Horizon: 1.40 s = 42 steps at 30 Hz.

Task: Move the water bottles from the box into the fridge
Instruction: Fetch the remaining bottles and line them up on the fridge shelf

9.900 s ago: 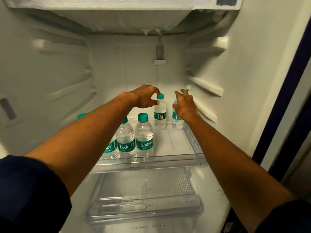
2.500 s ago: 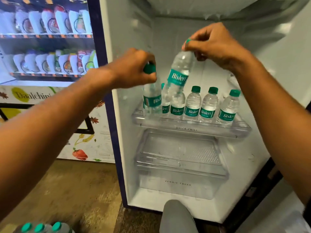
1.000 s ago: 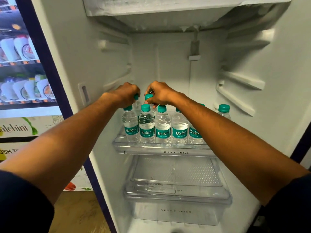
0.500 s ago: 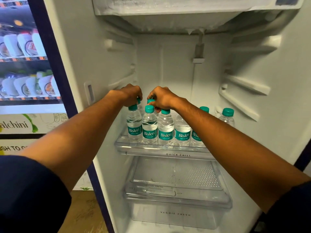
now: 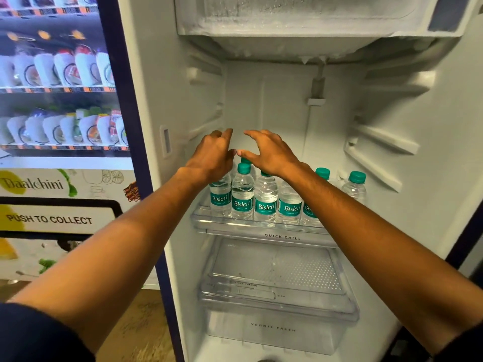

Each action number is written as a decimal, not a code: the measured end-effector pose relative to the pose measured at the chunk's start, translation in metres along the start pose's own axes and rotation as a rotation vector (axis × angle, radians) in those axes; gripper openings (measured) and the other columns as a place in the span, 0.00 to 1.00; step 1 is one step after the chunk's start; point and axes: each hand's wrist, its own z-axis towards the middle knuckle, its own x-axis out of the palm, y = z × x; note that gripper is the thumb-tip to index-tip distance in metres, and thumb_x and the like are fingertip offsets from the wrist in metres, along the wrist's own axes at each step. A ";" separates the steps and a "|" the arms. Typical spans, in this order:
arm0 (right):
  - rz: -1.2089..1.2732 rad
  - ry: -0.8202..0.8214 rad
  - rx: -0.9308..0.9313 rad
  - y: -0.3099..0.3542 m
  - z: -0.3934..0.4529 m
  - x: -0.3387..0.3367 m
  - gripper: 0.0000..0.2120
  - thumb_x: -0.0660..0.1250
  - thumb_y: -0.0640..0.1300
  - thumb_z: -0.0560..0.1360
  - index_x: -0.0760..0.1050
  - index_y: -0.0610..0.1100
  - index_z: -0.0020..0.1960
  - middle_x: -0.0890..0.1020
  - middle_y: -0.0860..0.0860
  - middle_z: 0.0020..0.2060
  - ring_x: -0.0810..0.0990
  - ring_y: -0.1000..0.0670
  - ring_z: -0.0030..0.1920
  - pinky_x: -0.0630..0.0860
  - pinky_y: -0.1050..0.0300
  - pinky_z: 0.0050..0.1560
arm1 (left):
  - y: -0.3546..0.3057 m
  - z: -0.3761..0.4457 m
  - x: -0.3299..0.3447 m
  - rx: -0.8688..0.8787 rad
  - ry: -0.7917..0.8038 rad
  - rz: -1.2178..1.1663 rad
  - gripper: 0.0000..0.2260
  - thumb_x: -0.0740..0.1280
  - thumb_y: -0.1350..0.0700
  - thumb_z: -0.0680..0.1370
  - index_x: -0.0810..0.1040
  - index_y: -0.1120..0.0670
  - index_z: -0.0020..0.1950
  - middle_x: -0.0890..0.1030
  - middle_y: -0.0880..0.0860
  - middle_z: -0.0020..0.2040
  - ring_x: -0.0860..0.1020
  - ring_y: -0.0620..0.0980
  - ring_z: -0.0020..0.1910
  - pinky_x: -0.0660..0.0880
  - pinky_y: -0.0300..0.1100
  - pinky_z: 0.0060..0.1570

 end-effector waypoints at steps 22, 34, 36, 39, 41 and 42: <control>0.095 -0.157 -0.237 0.022 -0.184 0.135 0.30 0.59 0.56 0.80 0.62 0.43 0.77 0.65 0.44 0.76 0.64 0.43 0.75 0.64 0.47 0.74 | 0.009 -0.226 0.110 -0.048 -0.148 -0.253 0.30 0.61 0.54 0.80 0.56 0.62 0.78 0.57 0.60 0.79 0.54 0.57 0.78 0.56 0.55 0.76; 0.145 0.177 -0.171 0.038 -0.282 0.262 0.29 0.55 0.61 0.80 0.62 0.49 0.77 0.68 0.46 0.74 0.70 0.45 0.71 0.73 0.48 0.67 | 0.053 -0.383 0.170 -0.279 0.005 -0.153 0.27 0.60 0.50 0.79 0.62 0.60 0.76 0.64 0.59 0.76 0.64 0.58 0.74 0.66 0.56 0.71; 0.160 0.214 -0.202 0.051 -0.293 0.277 0.28 0.56 0.59 0.80 0.63 0.48 0.76 0.70 0.46 0.72 0.72 0.45 0.69 0.74 0.49 0.65 | 0.061 -0.404 0.170 -0.317 0.034 -0.157 0.26 0.58 0.49 0.81 0.62 0.59 0.77 0.65 0.59 0.75 0.65 0.57 0.74 0.65 0.55 0.72; 0.178 0.281 -0.227 0.074 -0.306 0.300 0.27 0.58 0.57 0.80 0.63 0.49 0.76 0.70 0.48 0.71 0.71 0.47 0.68 0.74 0.51 0.65 | 0.076 -0.432 0.171 -0.371 0.064 -0.165 0.27 0.59 0.52 0.80 0.60 0.58 0.78 0.64 0.58 0.76 0.62 0.54 0.76 0.64 0.54 0.73; 0.214 0.339 -0.233 0.089 -0.310 0.317 0.26 0.59 0.56 0.80 0.63 0.49 0.76 0.70 0.49 0.71 0.71 0.47 0.68 0.73 0.51 0.64 | 0.089 -0.450 0.171 -0.427 0.084 -0.165 0.28 0.61 0.54 0.79 0.59 0.58 0.78 0.63 0.57 0.76 0.61 0.54 0.76 0.63 0.54 0.73; 0.229 0.369 -0.240 0.097 -0.312 0.326 0.26 0.58 0.56 0.80 0.63 0.49 0.76 0.70 0.49 0.70 0.71 0.47 0.67 0.73 0.51 0.64 | 0.095 -0.459 0.171 -0.458 0.093 -0.146 0.29 0.61 0.54 0.79 0.58 0.58 0.78 0.64 0.58 0.76 0.62 0.55 0.76 0.63 0.54 0.73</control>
